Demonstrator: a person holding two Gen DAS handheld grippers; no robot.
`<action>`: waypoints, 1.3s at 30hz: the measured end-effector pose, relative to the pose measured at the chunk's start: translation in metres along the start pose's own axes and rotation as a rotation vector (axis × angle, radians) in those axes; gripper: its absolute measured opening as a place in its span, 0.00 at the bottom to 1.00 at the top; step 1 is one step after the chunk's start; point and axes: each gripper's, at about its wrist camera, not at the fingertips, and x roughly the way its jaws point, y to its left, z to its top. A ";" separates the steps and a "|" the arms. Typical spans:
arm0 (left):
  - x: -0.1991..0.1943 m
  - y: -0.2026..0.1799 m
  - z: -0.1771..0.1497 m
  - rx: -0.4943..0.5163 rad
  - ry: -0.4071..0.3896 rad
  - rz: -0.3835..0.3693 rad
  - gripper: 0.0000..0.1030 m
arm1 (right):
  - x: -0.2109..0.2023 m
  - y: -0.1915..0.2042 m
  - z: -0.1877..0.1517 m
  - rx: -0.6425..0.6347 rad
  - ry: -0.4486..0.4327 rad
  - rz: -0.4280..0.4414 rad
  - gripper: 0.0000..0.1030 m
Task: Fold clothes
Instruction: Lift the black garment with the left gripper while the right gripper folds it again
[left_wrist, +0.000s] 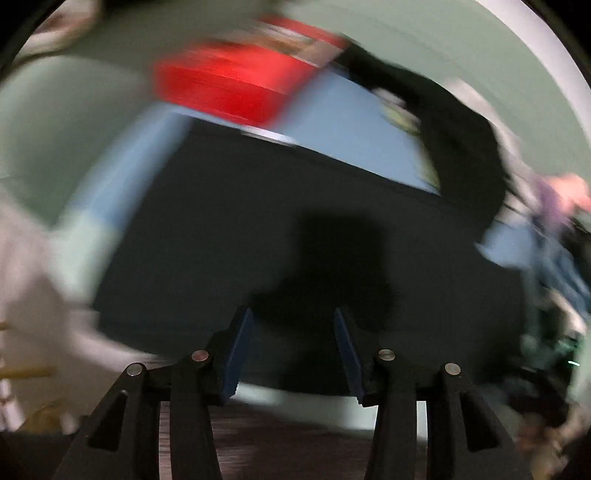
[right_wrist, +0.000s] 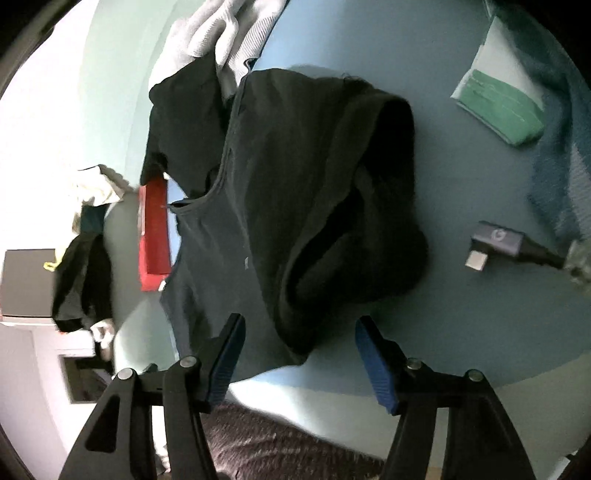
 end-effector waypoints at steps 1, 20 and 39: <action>0.016 -0.020 0.004 -0.010 0.051 -0.080 0.46 | 0.003 0.001 -0.001 0.002 -0.020 0.004 0.65; 0.060 -0.017 -0.009 -0.078 0.046 0.205 0.32 | 0.021 0.110 0.022 -0.248 -0.048 0.180 0.11; -0.023 0.135 -0.072 -0.579 -0.120 -0.001 0.32 | 0.261 0.254 -0.106 -0.807 0.537 -0.005 0.44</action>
